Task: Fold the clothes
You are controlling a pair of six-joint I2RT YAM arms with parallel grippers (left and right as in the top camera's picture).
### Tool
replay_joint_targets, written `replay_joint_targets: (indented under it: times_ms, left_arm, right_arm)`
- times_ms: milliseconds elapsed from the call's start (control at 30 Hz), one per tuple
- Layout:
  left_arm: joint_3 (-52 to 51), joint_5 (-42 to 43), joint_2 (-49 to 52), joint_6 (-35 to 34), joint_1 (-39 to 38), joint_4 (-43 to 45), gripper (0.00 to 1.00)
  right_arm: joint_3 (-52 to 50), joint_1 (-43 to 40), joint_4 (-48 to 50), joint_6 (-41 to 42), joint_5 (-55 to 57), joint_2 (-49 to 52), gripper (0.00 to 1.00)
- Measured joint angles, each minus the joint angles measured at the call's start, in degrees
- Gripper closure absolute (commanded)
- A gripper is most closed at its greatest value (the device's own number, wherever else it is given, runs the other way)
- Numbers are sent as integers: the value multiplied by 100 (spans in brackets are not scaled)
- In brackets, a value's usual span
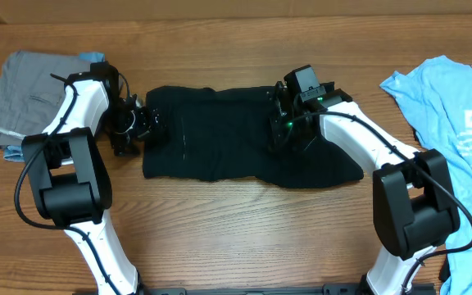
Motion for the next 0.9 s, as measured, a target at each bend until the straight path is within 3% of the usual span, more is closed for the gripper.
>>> replay_joint_targets:
  times_ms: [233, 300, 333, 400, 433, 467, 700, 900]
  left_arm:
    - [-111, 337, -31, 92, -223, 57, 6]
    - [-114, 343, -33, 127, -337, 63, 12]
    - [-116, 341, -31, 131, -385, 57, 20]
    - [-131, 317, -31, 155, -483, 52, 48]
    - [-146, 293, -22, 199, -525, 52, 79]
    - [-168, 258, 7, 243, -568, 50, 96]
    - [-140, 271, 162, 302, -601, -136, 96]
    - [986, -590, 428, 302, -605, -1519, 96]
  right_arm:
    - [0, 214, 94, 42, 0, 0, 96]
    - [0, 243, 101, 39, 2, 0, 96]
    - [0, 245, 103, 39, 0, 0, 96]
    - [0, 245, 103, 42, 0, 0, 96]
    - [0, 245, 101, 39, 0, 0, 96]
    - [0, 245, 96, 39, -2, 0, 96]
    - [0, 245, 74, 44, 0, 0, 96]
    - [0, 245, 203, 116, 0, 0, 96]
